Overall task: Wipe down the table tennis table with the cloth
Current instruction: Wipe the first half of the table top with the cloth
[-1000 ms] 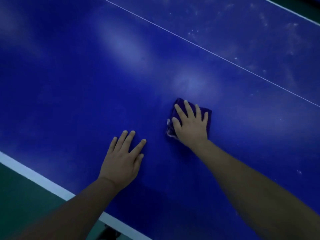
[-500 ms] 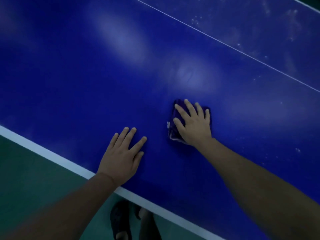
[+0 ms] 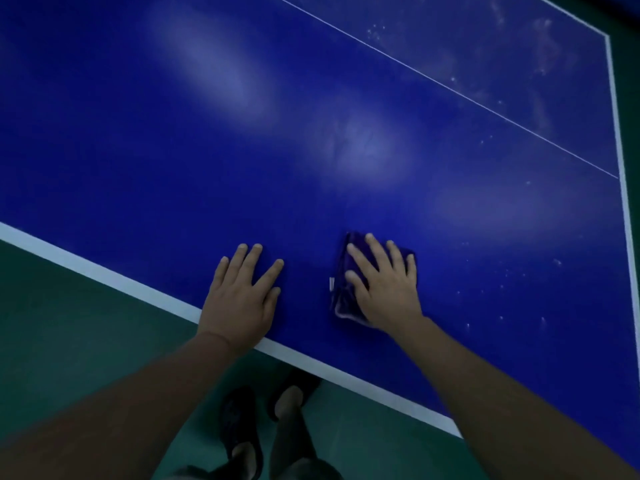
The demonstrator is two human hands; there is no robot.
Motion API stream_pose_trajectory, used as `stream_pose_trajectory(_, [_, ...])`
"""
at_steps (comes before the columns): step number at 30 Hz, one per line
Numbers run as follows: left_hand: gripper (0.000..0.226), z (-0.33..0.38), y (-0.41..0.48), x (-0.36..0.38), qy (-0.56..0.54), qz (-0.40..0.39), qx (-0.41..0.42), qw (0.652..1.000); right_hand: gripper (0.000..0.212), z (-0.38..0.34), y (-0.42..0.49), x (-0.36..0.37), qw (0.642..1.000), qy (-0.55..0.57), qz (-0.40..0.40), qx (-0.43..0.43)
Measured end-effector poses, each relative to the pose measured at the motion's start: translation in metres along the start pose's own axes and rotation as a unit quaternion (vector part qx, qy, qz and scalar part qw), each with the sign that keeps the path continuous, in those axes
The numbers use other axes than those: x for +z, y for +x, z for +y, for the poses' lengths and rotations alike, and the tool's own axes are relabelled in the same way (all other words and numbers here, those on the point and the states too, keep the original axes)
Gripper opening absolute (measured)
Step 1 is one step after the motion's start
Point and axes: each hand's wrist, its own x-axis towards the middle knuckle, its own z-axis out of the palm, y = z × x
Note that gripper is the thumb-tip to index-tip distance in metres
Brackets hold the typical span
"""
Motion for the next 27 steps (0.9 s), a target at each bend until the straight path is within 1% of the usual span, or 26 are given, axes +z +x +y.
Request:
stream_pose_trajectory(2, [0.059,0.002,-0.001,0.001,0.001,0.002,-0.009,1.0,0.058,-0.023,-0.005,0.009,0.998,0.028,0.019,0.062])
stream_pose_trajectory(3, [0.057,0.003,-0.003,0.002,0.0,0.002,-0.008,1.0,0.057,-0.039,-0.019,0.016,0.997,0.026,0.031,0.068])
stream_pose_trajectory(5, [0.055,0.006,-0.011,0.005,0.01,0.01,0.012,1.0,0.053,-0.063,-0.066,0.034,0.998,0.027,0.045,0.021])
stream_pose_trajectory(7, [0.055,0.01,-0.022,0.011,0.025,0.016,0.043,0.999,0.052,-0.064,-0.122,0.051,0.998,0.02,0.034,-0.047])
stream_pose_trajectory(9, [0.055,0.016,-0.032,0.015,0.03,0.007,0.056,0.998,0.052,-0.037,-0.147,0.054,0.996,0.007,0.019,-0.09])
stream_pose_trajectory(11, [0.056,0.022,-0.036,0.018,0.032,-0.001,0.048,0.998,0.051,-0.004,-0.129,0.043,0.995,-0.005,0.01,-0.098])
stream_pose_trajectory(13, [0.056,0.027,-0.035,0.02,0.024,0.0,0.038,0.999,0.053,0.019,-0.091,0.028,0.998,-0.02,0.002,-0.055])
stream_pose_trajectory(14, [0.055,0.032,-0.033,0.021,0.022,-0.001,0.038,0.999,0.054,0.024,-0.071,0.021,1.0,-0.013,0.001,-0.022])
stream_pose_trajectory(16, [0.055,0.04,-0.03,0.024,0.036,-0.006,0.048,0.998,0.056,0.02,-0.04,0.016,0.998,0.019,0.023,0.051])
stream_pose_trajectory(18, [0.054,0.048,-0.028,0.029,0.041,-0.008,0.057,0.997,0.057,0.0,-0.039,0.022,0.993,0.041,0.042,0.107])
stream_pose_trajectory(19, [0.053,0.052,-0.028,0.03,0.035,-0.006,0.055,0.998,0.056,-0.01,-0.052,0.028,0.992,0.037,0.049,0.111])
stream_pose_trajectory(21, [0.053,0.058,-0.029,0.032,0.03,0.001,0.048,0.998,0.054,-0.024,-0.1,0.044,0.996,0.032,0.053,0.068])
stream_pose_trajectory(23, [0.054,0.061,-0.029,0.034,0.035,0.005,0.043,0.998,0.053,-0.014,-0.15,0.057,0.999,0.027,0.033,-0.024])
stream_pose_trajectory(24, [0.055,0.061,-0.028,0.035,0.033,0.007,0.042,0.999,0.052,0.004,-0.157,0.058,0.997,0.021,0.025,-0.076])
stream_pose_trajectory(25, [0.055,0.061,-0.028,0.035,0.031,0.008,0.042,0.999,0.051,0.027,-0.149,0.052,0.992,0.02,0.017,-0.12])
stream_pose_trajectory(26, [0.056,0.062,-0.028,0.036,0.035,0.009,0.04,0.999,0.051,0.051,-0.132,0.045,0.99,0.009,0.014,-0.143])
stream_pose_trajectory(27, [0.056,0.064,-0.028,0.036,0.041,0.009,0.038,0.998,0.053,0.074,-0.109,0.038,0.989,-0.014,0.02,-0.144])
